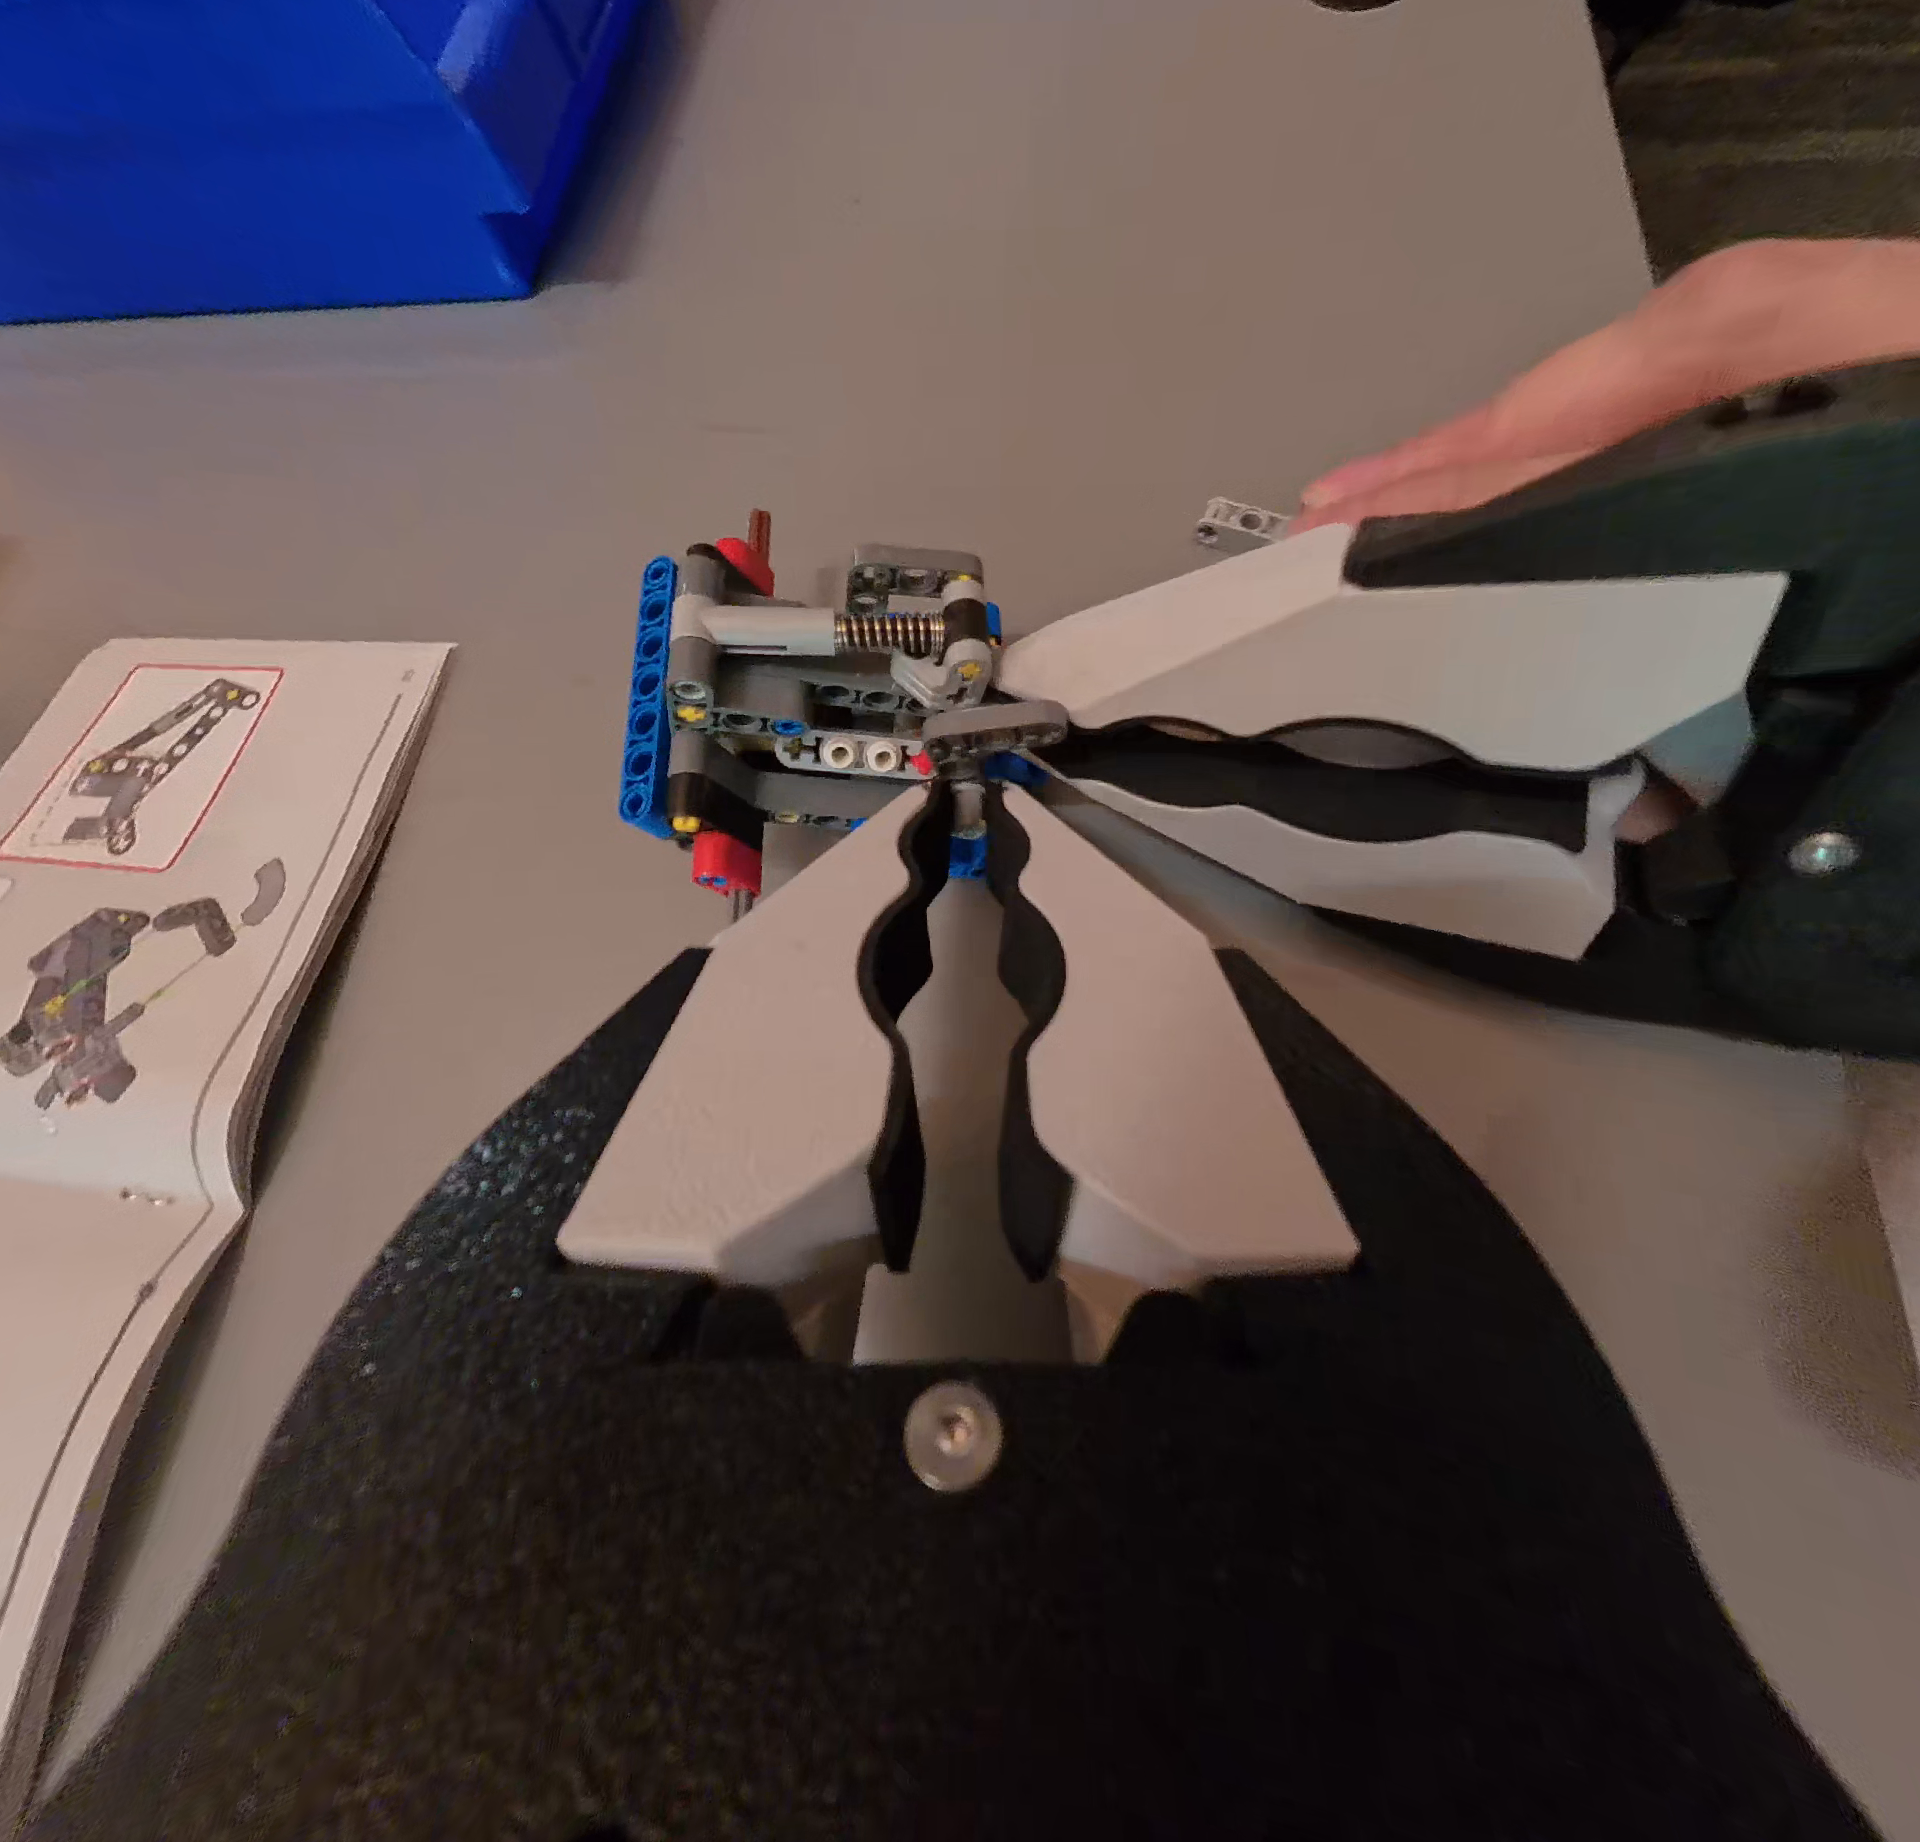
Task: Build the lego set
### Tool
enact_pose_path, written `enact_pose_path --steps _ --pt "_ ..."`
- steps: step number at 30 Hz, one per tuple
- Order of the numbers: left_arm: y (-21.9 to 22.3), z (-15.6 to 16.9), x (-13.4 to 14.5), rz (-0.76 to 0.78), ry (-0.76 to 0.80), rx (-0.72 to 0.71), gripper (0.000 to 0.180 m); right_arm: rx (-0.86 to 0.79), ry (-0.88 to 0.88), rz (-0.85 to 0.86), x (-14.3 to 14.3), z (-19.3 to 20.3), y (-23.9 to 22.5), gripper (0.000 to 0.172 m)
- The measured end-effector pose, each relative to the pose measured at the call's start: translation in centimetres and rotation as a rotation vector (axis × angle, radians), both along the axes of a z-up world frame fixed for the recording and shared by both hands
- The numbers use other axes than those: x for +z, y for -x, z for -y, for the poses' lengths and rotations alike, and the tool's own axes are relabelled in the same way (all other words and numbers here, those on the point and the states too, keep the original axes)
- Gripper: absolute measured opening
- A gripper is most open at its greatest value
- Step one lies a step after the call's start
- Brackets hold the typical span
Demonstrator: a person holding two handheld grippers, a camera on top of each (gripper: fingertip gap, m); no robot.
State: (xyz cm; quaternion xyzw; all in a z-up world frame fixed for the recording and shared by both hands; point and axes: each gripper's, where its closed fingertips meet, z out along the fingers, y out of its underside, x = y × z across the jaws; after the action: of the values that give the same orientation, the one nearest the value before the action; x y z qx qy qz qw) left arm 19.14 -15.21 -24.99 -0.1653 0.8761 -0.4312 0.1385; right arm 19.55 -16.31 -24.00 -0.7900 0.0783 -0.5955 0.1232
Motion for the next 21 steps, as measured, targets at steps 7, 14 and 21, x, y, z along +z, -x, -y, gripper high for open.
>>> enact_pose_path --steps 7,14,21 --pt "0.2 -0.8 0.1 -0.055 0.051 0.098 0.003 -0.002 0.005 0.006 0.0 -0.6 -0.1 0.007" --pt "2.2 -2.9 0.4 -0.065 0.085 0.117 0.003 0.003 -0.246 -0.087 0.7 0.7 -0.6 0.005" --pt "1.1 -3.8 2.1 0.011 0.113 0.085 0.003 -0.017 -0.095 -0.014 0.3 -0.5 -1.0 0.005"
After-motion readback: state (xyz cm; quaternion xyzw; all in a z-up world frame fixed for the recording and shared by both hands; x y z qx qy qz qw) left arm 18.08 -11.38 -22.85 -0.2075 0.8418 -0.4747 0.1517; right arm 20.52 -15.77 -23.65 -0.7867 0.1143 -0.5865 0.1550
